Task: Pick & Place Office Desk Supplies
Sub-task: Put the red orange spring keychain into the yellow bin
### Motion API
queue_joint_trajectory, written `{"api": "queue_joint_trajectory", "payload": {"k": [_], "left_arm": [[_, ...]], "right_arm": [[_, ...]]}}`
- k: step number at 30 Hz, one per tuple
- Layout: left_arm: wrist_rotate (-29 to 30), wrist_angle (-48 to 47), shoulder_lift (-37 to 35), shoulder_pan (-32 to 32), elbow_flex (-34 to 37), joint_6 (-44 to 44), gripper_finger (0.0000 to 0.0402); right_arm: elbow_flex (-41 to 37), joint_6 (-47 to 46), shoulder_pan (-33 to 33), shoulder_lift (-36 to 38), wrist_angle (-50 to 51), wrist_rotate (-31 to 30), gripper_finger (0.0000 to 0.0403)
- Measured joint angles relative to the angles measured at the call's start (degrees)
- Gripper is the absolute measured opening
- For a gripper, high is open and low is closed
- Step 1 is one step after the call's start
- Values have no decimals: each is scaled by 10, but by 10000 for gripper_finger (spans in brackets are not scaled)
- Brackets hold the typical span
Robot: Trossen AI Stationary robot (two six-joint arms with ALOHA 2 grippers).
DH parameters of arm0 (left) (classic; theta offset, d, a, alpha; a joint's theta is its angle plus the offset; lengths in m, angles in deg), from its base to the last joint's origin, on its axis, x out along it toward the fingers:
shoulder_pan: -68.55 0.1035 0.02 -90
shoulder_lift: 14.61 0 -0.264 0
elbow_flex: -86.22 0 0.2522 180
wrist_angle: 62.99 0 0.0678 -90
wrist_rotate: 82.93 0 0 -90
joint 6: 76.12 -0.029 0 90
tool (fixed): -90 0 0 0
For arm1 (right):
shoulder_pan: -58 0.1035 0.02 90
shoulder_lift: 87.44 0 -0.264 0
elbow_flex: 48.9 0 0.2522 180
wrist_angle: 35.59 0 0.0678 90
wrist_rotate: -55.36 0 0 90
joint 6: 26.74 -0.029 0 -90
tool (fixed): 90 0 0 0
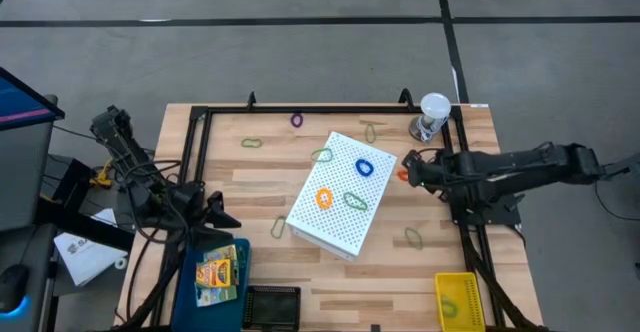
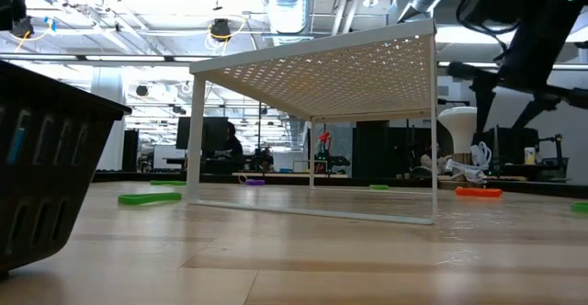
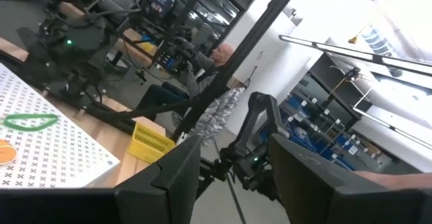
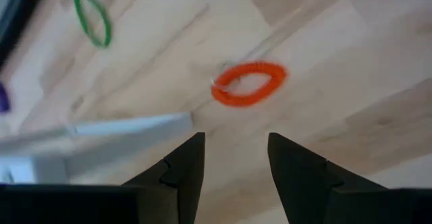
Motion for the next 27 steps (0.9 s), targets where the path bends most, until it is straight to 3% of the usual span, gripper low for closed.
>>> {"api": "queue_joint_trajectory", "payload": {"k": [8, 21, 27], "left_arm": [[18, 47, 0, 0, 0, -32, 172], [75, 68, 1, 0, 0, -61, 172], [80, 69, 1, 0, 0, -58, 172]], "right_arm": [[0, 11, -70, -2, 8, 39, 159], [0, 71, -153, -107, -15, 164, 159], [0, 81, -175, -138, -42, 175, 159]]}}
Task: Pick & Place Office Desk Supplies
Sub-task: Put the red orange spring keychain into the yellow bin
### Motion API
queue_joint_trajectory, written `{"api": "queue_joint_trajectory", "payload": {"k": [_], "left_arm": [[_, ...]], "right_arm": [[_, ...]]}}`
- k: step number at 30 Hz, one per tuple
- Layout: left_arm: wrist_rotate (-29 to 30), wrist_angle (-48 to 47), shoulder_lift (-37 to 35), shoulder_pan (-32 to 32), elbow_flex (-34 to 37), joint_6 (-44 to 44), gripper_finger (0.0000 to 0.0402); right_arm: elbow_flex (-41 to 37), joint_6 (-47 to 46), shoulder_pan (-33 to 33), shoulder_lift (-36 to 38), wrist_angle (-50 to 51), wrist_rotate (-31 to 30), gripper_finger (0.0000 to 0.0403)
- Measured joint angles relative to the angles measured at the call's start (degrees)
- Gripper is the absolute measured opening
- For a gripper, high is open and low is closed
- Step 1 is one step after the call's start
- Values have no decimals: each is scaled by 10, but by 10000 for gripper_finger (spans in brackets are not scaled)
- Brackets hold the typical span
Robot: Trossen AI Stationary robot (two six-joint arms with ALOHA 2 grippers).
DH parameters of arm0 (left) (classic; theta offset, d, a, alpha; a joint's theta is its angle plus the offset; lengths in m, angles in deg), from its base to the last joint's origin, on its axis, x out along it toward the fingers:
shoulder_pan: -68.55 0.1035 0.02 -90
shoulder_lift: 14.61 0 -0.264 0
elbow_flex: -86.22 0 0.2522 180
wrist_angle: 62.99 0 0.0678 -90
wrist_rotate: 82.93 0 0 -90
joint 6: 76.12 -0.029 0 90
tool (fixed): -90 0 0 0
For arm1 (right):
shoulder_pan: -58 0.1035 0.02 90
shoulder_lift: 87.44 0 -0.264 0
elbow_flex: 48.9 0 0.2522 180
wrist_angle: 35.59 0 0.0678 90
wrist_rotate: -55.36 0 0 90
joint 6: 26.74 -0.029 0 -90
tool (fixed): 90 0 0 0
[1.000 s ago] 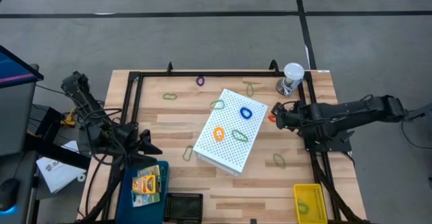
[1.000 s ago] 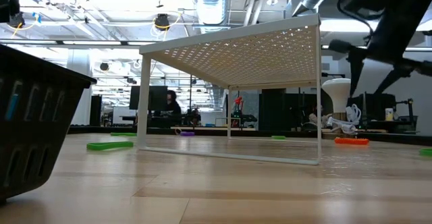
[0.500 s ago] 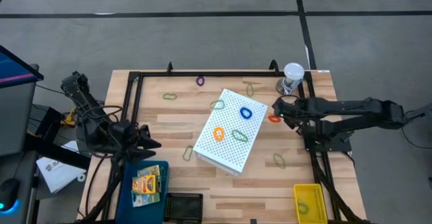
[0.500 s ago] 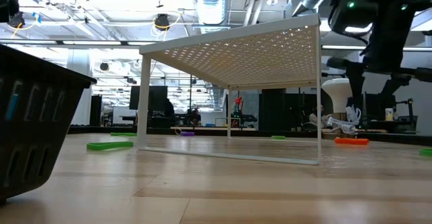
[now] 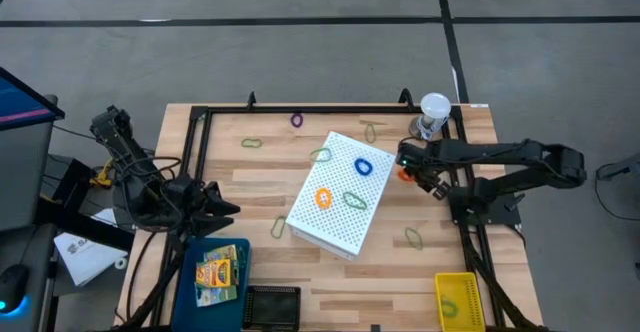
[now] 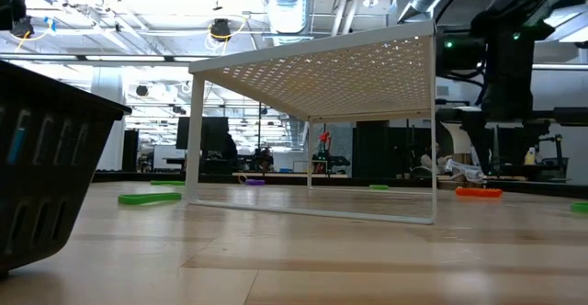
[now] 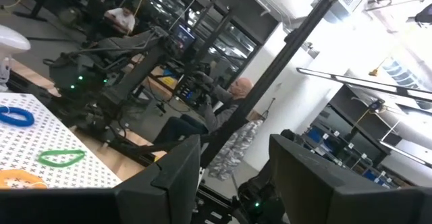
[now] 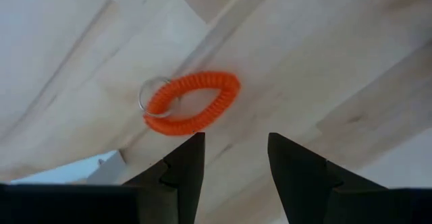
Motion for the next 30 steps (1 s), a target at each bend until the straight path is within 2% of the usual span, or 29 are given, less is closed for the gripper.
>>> {"api": "queue_joint_trajectory", "payload": {"k": [6, 13, 21, 30], "left_arm": [[10, 10, 1, 0, 0, 1, 172], [12, 13, 1, 0, 0, 2, 172], [15, 14, 1, 0, 0, 2, 172], [23, 24, 1, 0, 0, 3, 172]], "right_arm": [[0, 46, -39, -5, -15, 7, 155], [0, 91, -67, -5, -15, 28, 133], [-58, 84, -59, -5, -68, 74, 122], [-84, 21, -41, 24, -124, 60, 121]]}}
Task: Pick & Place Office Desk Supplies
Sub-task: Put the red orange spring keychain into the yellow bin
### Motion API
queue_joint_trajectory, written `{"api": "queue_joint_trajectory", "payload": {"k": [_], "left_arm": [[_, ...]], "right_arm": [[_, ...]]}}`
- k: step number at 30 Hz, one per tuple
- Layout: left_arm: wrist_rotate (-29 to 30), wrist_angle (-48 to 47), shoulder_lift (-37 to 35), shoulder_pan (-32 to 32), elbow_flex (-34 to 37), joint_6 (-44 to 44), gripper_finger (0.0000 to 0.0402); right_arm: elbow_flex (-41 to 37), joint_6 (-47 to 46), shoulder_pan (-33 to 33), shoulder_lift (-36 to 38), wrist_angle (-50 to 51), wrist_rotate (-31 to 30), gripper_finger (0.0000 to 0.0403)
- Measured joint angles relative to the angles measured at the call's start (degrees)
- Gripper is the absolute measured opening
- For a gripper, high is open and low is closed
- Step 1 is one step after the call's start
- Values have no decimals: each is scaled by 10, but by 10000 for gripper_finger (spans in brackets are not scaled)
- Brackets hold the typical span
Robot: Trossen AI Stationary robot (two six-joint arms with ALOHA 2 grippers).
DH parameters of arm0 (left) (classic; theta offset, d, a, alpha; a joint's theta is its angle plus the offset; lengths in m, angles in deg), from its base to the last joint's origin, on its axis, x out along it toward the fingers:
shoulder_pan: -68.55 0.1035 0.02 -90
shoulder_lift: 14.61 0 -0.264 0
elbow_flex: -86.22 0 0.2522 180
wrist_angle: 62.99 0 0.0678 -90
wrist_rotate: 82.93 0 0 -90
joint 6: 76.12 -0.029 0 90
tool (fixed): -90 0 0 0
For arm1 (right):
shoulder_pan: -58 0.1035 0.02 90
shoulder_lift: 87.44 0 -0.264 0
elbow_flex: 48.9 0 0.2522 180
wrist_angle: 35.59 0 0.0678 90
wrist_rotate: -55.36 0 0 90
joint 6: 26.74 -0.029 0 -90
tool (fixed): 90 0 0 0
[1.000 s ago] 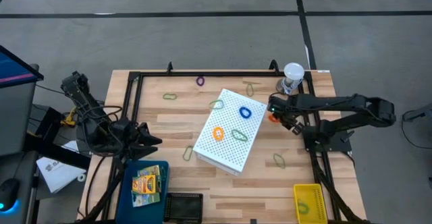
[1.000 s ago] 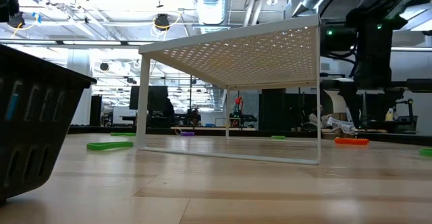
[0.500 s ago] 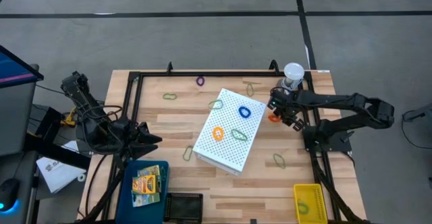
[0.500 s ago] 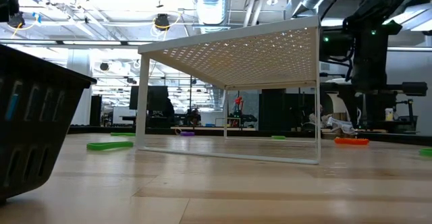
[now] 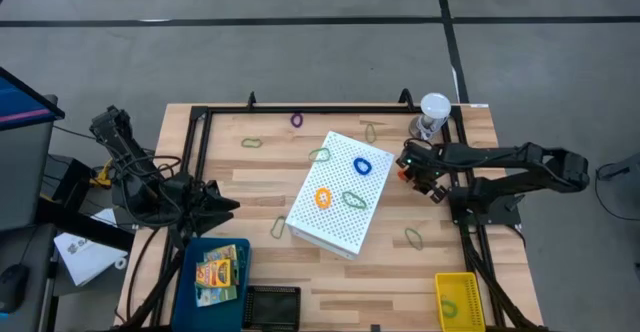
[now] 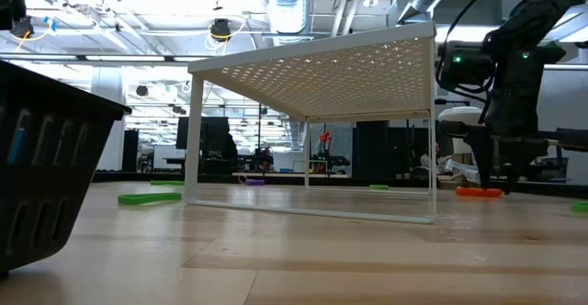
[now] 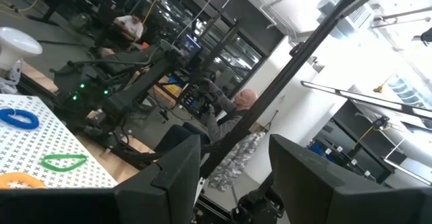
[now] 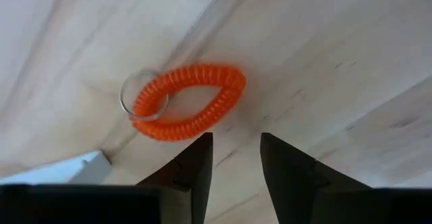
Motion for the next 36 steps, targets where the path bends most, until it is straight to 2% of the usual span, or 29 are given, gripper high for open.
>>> {"api": "queue_joint_trajectory", "payload": {"k": [12, 23, 36], "left_arm": [[9, 0, 0, 0, 0, 13, 172], [17, 0, 0, 0, 0, 13, 172], [17, -1, 0, 0, 0, 13, 172]], "right_arm": [[-54, -101, 3, 60, -50, -29, 121], [-56, -153, 12, 63, -59, -61, 120], [-60, -181, 11, 48, -57, -47, 119]]}}
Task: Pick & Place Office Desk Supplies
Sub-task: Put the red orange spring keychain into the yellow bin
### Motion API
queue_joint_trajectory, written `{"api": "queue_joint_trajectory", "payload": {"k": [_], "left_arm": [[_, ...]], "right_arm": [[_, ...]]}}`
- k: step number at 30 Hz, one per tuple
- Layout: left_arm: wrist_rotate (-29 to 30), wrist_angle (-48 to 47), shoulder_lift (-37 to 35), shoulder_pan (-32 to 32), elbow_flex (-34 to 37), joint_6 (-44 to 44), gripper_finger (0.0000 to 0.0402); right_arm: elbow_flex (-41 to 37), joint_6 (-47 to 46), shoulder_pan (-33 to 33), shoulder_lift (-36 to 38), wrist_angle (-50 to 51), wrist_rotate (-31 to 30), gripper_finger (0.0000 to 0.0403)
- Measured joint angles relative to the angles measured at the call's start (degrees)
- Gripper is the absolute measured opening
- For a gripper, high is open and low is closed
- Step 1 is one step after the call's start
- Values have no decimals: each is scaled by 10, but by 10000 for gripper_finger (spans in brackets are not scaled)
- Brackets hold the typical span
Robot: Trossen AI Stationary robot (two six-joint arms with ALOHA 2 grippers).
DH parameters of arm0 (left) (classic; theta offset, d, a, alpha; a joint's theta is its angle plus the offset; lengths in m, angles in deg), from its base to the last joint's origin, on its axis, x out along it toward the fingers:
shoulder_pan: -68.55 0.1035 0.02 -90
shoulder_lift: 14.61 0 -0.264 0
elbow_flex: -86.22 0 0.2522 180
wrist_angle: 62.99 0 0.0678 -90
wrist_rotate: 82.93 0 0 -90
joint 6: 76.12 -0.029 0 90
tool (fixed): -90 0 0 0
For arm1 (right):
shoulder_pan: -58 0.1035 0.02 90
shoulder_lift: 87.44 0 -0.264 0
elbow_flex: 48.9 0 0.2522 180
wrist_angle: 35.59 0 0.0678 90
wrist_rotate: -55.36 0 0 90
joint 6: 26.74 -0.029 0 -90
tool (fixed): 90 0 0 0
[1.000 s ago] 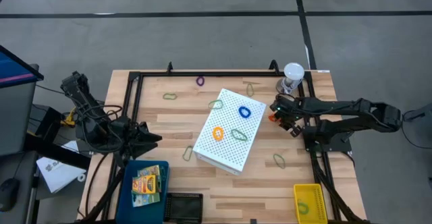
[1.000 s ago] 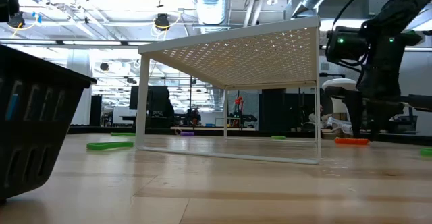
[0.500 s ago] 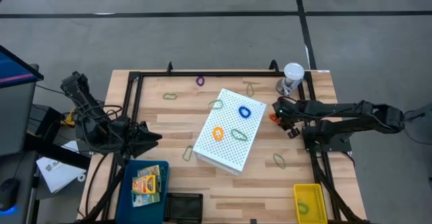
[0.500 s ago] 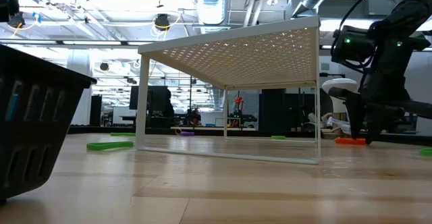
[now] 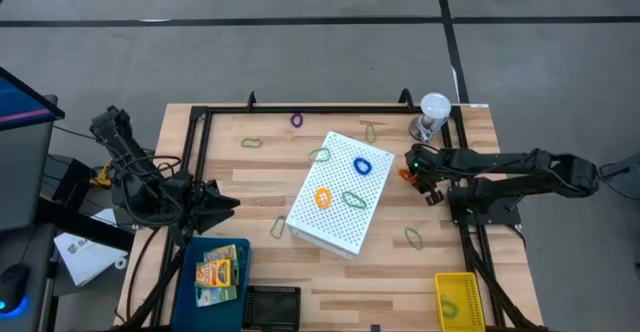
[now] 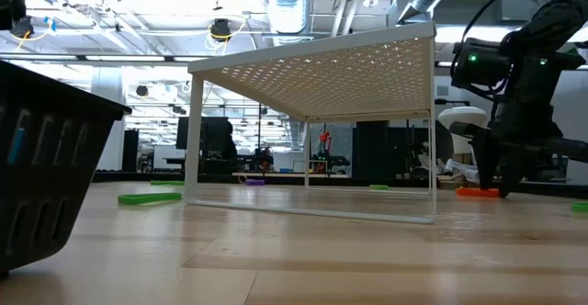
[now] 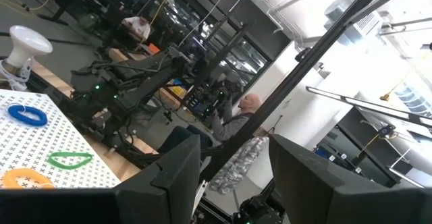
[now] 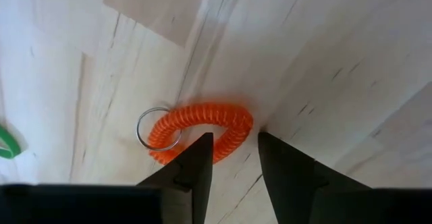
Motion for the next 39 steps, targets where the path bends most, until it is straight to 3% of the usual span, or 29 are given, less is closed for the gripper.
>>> {"api": "queue_joint_trajectory", "payload": {"k": [6, 13, 19, 28, 33, 39], "left_arm": [[0, 0, 0, 0, 0, 0, 172], [0, 0, 0, 0, 0, 2, 172], [0, 0, 0, 0, 0, 4, 172], [0, 0, 0, 0, 0, 4, 172], [-1, 0, 0, 0, 0, 7, 172], [-1, 0, 0, 0, 0, 7, 172]], "right_arm": [[-1, -10, -3, 0, 2, 7, 93], [-2, -8, -7, 0, 4, 15, 20], [-5, -8, 26, 17, 3, -35, 8], [38, -7, 98, 64, 34, -161, 2], [104, 7, 166, 94, 165, -209, 1], [186, 5, 257, 108, 362, -212, 0]]}}
